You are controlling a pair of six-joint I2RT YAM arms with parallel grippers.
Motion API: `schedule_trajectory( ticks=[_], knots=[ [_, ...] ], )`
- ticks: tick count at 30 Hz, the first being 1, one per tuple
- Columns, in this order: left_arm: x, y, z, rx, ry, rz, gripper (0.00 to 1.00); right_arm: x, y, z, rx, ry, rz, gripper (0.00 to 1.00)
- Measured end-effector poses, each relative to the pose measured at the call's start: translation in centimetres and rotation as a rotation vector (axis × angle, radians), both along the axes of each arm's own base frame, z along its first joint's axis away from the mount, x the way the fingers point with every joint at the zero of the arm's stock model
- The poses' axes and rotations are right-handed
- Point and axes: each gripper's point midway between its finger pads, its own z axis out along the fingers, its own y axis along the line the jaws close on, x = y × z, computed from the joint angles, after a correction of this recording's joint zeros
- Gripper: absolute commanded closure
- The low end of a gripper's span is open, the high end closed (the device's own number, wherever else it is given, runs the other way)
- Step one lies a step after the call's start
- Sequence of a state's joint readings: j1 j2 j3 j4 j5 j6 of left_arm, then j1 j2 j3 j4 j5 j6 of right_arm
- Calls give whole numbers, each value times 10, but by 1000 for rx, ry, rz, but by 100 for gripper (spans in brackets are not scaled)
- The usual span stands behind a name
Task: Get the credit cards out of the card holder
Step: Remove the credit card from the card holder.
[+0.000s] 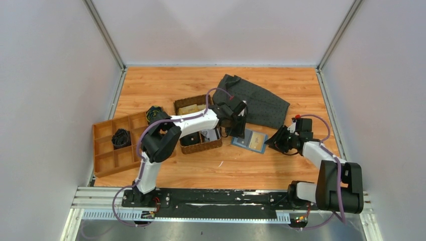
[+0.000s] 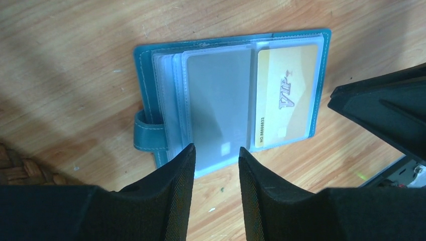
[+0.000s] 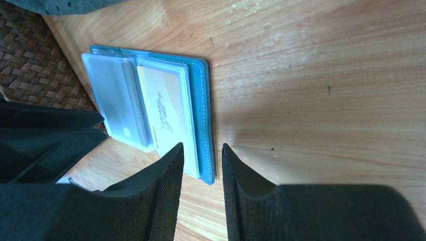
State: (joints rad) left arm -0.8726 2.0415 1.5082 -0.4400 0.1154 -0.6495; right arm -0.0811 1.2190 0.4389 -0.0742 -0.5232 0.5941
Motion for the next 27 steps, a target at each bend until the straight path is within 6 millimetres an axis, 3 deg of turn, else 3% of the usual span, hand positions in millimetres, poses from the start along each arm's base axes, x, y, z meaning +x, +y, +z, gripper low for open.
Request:
schedule_trajectory(
  ticks=[8, 11, 20, 27],
  knots=[
    [-6, -12, 0, -63, 28, -40, 64, -3, 0, -6, -1, 22, 3, 64],
    [-8, -15, 1, -76, 34, -47, 60, -3, 0, -6, -1, 22, 3, 64],
    [1, 4, -7, 31, -10, -5, 59, -5, 0, -8, 0, 25, 5, 64],
    [-1, 3, -7, 27, -2, -11, 62, -4, 0, -8, 0, 23, 5, 65]
  ],
)
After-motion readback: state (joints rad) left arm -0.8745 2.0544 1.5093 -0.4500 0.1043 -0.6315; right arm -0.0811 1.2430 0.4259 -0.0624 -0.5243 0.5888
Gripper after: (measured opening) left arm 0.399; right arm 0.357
